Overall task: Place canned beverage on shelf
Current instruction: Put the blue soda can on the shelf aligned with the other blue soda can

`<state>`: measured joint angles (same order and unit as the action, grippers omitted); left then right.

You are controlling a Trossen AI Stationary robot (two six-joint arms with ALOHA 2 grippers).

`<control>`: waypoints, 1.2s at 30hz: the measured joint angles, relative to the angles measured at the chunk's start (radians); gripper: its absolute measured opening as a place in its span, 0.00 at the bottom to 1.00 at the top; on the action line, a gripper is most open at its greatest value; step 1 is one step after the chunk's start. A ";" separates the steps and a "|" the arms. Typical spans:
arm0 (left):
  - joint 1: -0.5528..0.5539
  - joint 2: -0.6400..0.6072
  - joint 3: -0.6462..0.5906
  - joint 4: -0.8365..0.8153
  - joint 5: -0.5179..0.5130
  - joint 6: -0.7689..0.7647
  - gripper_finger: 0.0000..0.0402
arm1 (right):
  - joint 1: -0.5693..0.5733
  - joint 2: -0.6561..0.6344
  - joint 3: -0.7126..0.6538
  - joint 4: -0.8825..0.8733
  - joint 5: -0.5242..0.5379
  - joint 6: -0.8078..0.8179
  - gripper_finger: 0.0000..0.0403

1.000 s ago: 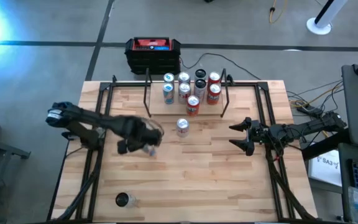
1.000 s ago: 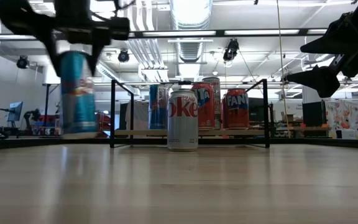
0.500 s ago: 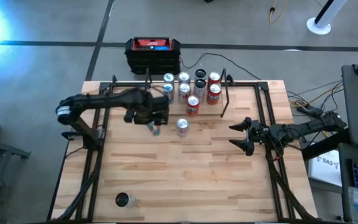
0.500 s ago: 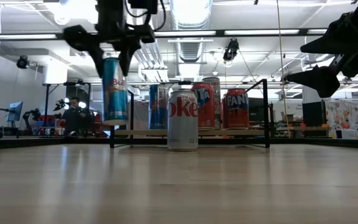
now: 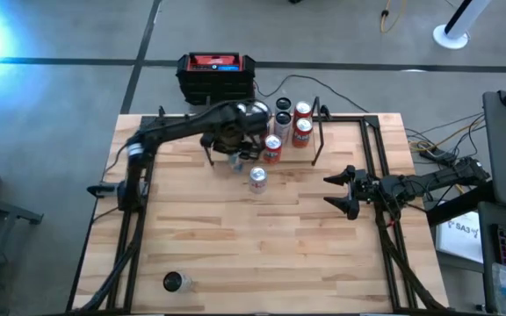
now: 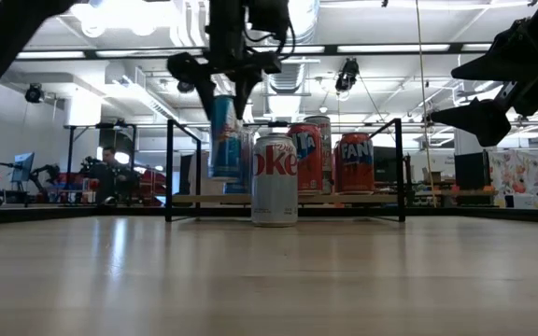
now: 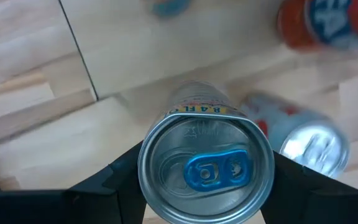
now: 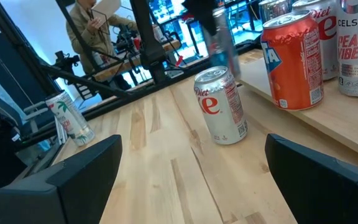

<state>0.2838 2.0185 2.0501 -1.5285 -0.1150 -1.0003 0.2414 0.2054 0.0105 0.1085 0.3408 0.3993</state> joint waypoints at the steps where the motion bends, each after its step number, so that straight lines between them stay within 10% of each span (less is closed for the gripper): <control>1: 0.007 0.028 0.041 -0.019 0.000 0.002 0.54 | 0.000 0.000 0.000 0.000 0.000 0.000 0.94; 8: 0.052 0.144 0.195 -0.043 0.008 0.012 0.54 | 0.000 0.000 0.000 0.000 0.000 0.000 0.94; 36: 0.103 0.141 0.141 -0.030 -0.005 -0.030 0.55 | 0.000 0.000 0.000 0.000 0.000 0.000 0.94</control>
<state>0.3871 2.1593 2.1910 -1.5584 -0.1203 -1.0303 0.2413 0.2054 0.0103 0.1088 0.3408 0.3994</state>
